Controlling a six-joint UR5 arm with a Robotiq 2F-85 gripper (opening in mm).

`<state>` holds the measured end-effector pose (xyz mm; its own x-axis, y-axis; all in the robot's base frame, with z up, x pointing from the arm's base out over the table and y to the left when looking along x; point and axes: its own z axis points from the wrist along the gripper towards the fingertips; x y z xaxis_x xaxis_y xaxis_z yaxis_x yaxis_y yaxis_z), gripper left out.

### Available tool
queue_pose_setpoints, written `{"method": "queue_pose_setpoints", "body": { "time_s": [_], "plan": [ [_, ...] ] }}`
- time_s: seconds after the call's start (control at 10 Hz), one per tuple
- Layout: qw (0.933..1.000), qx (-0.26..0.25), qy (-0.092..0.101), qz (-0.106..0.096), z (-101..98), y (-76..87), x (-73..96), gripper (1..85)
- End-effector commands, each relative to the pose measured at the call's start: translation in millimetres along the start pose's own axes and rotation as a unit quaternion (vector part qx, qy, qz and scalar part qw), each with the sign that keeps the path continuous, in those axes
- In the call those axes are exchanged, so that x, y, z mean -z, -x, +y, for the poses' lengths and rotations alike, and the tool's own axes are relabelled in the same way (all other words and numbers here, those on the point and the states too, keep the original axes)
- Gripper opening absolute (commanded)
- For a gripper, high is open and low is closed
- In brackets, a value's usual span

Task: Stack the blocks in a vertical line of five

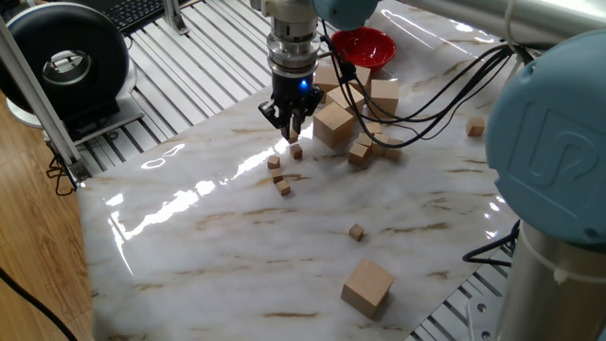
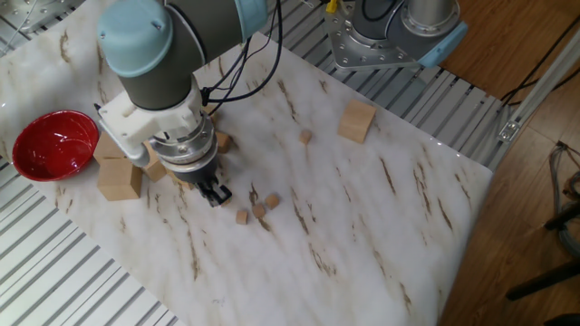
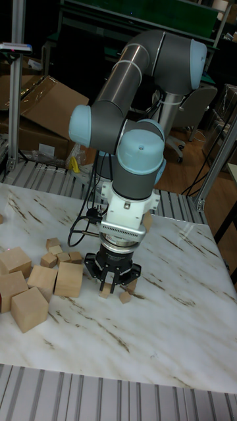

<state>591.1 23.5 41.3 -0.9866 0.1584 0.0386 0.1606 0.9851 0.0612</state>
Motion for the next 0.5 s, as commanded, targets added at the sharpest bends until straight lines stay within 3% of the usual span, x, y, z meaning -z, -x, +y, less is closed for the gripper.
{"method": "queue_pose_setpoints", "body": {
  "time_s": [0.0, 0.4],
  "plan": [
    [0.9999, -0.001, 0.01, 0.005, 3.5, -6.7, -0.9, 1.0],
    [1.0, 0.006, 0.005, 0.005, 0.6, -6.9, -3.9, 1.0]
  ]
}}
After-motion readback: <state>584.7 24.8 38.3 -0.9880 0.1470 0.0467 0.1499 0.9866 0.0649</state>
